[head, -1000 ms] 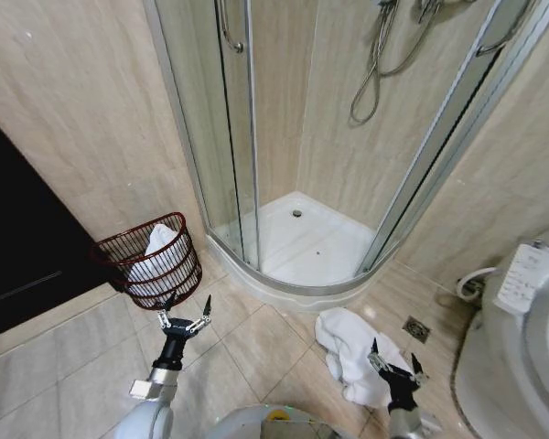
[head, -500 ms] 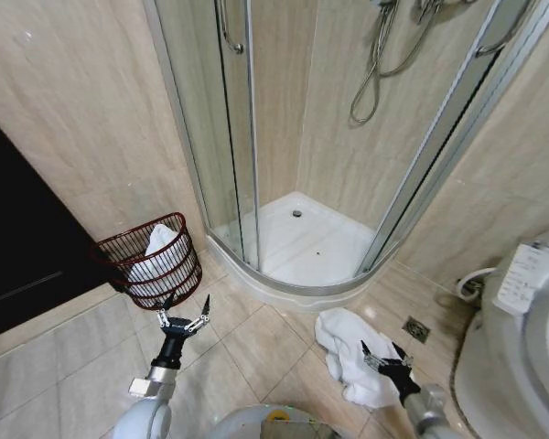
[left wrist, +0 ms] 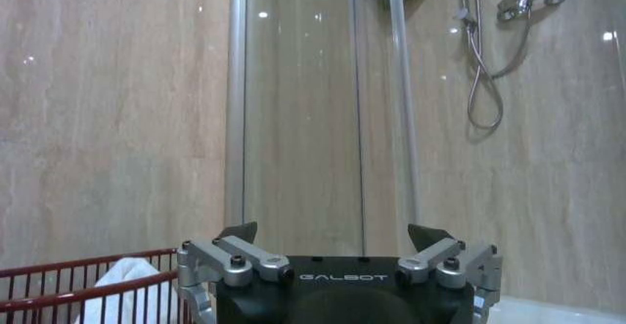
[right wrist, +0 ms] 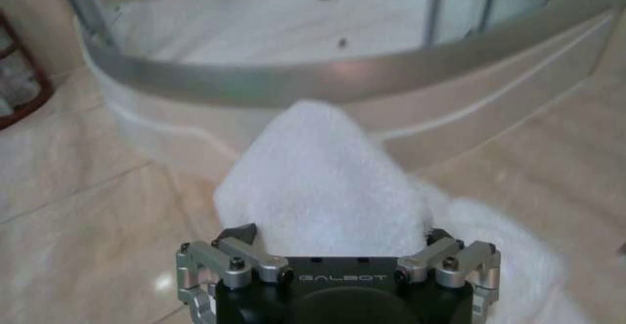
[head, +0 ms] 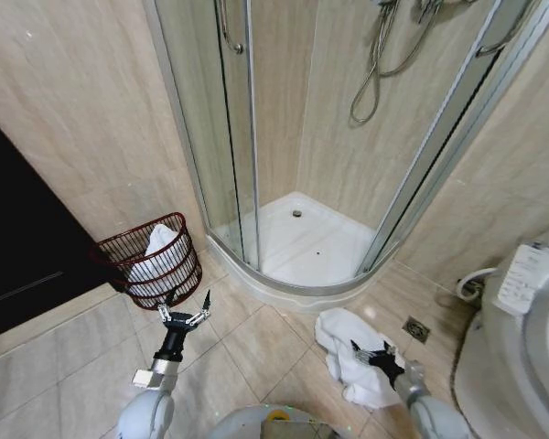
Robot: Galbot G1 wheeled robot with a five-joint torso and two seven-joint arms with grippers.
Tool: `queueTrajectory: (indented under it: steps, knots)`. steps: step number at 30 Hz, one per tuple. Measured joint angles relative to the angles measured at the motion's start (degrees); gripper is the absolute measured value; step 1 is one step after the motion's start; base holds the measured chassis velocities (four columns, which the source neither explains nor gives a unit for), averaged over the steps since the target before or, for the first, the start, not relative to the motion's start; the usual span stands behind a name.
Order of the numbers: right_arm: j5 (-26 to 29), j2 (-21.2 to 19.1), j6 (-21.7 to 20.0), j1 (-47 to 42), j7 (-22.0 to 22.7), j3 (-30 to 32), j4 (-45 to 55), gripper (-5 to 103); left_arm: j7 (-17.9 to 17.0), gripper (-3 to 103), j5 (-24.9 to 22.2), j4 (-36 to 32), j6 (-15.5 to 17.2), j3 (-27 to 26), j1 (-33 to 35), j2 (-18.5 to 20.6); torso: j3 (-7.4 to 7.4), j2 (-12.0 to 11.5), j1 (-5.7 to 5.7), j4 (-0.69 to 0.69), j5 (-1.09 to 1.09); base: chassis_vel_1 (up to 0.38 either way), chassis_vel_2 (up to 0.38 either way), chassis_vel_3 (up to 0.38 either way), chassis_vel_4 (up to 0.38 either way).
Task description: Discard the used towel into the hamper.
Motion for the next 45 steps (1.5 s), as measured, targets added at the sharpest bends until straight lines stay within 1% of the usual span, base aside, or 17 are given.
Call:
queueTrajectory:
  steps: [3,5,6,9,10,12,14,21,31,34,36,37,40,41,43,44,45]
  knots:
    - [-0.6,0.7,-0.5,1.0,0.0,-0.8,-1.7,100,0.0,100,-0.3,0.2,0.1,-0.2,-0.3,0.3,0.01,0.0,0.00,0.00,0.00,0.000,0.000,0.000,0.000]
    - [-1.2,1.5,-0.8,2.1,1.9,-1.3,-3.5,100,0.0,100,-0.8,0.2,0.2,-0.6,-0.4,0.6,0.01,0.0,0.00,0.01,0.01,0.000,0.000,0.000,0.000]
    - [-1.2,1.5,-0.8,2.1,1.9,-1.3,-3.5,100,0.0,100,-0.8,0.2,0.2,-0.6,-0.4,0.6,0.01,0.0,0.00,0.01,0.01,0.000,0.000,0.000,0.000]
    - [-4.5,2.3,-1.0,2.7,4.7,-1.6,-5.8,100,0.0,100,-1.3,0.2,0.2,-0.8,-0.3,1.0,0.02,0.0,0.01,0.00,0.01,0.000,0.000,0.000,0.000]
    - [-4.5,2.3,-1.0,2.7,4.7,-1.6,-5.8,100,0.0,100,-1.3,0.2,0.2,-0.8,-0.3,1.0,0.02,0.0,0.01,0.00,0.01,0.000,0.000,0.000,0.000]
    - [-4.9,2.5,-1.0,2.9,7.1,-1.7,-7.1,100,0.0,100,-1.4,0.3,-0.1,-0.9,-0.1,1.1,0.02,0.0,0.01,0.00,0.00,0.000,0.000,0.000,0.000]
    - [-4.8,2.6,-0.9,3.1,8.3,-1.6,-8.3,100,0.0,100,-1.4,0.4,-0.3,-0.9,0.2,1.1,0.03,0.0,0.01,0.00,0.01,0.000,0.000,0.000,0.000]
    - [-3.6,2.4,1.9,3.9,6.6,-0.1,-11.7,100,0.0,100,-1.2,0.1,-0.7,-0.8,0.6,0.9,0.04,0.1,0.01,0.00,0.02,0.000,0.000,0.000,0.000]
    - [-3.8,3.2,2.4,5.7,4.2,1.1,-14.0,101,0.1,100,-0.8,-0.5,-0.8,-0.6,0.6,0.8,0.04,0.1,0.02,0.00,0.01,0.000,0.000,0.000,0.000]
    - [-4.1,3.4,2.5,6.2,3.8,1.3,-14.5,94,0.1,100,-0.9,-0.7,-0.8,-0.7,0.7,0.9,0.04,0.1,0.02,0.00,0.01,0.000,0.000,0.000,0.000]
    - [-4.2,3.4,2.5,6.3,3.7,1.3,-14.6,94,0.1,100,-0.9,-0.7,-0.8,-0.8,0.7,1.0,0.05,0.1,0.02,0.00,0.01,0.000,0.000,0.000,0.000]
    - [-4.2,3.5,2.5,6.4,3.7,1.2,-14.7,85,0.1,100,-0.9,-0.7,-0.8,-0.9,0.6,1.0,0.05,0.1,0.02,0.00,0.00,0.000,0.000,0.000,0.000]
    - [-4.2,3.5,2.5,6.6,3.7,1.2,-14.9,85,0.0,100,-1.0,-0.7,-0.8,-0.9,0.6,1.1,0.05,0.1,0.02,0.00,0.00,0.000,0.000,0.000,0.000]
    - [-4.2,3.6,2.5,6.7,3.7,1.2,-15.0,74,0.0,100,-1.0,-0.7,-0.8,-0.9,0.5,1.1,0.05,0.1,0.02,0.00,0.01,0.000,0.000,0.000,0.000]
    - [-4.2,3.6,2.5,6.8,3.7,1.1,-15.3,63,0.0,100,-1.0,-0.7,-0.8,-0.9,0.4,0.9,0.05,0.1,0.02,0.00,0.01,0.000,0.000,0.000,0.000]
    - [-4.2,3.6,2.5,6.8,3.7,1.1,-15.3,63,0.0,100,-1.0,-0.7,-0.8,-0.9,0.4,0.9,0.05,0.1,0.02,0.00,0.01,0.000,0.000,0.000,0.000]
    - [-4.1,3.5,2.6,6.8,3.7,1.1,-15.5,58,0.1,100,-1.0,-0.7,-0.8,-0.8,0.4,0.8,0.05,0.1,0.02,0.00,0.01,0.000,0.000,0.000,0.000]
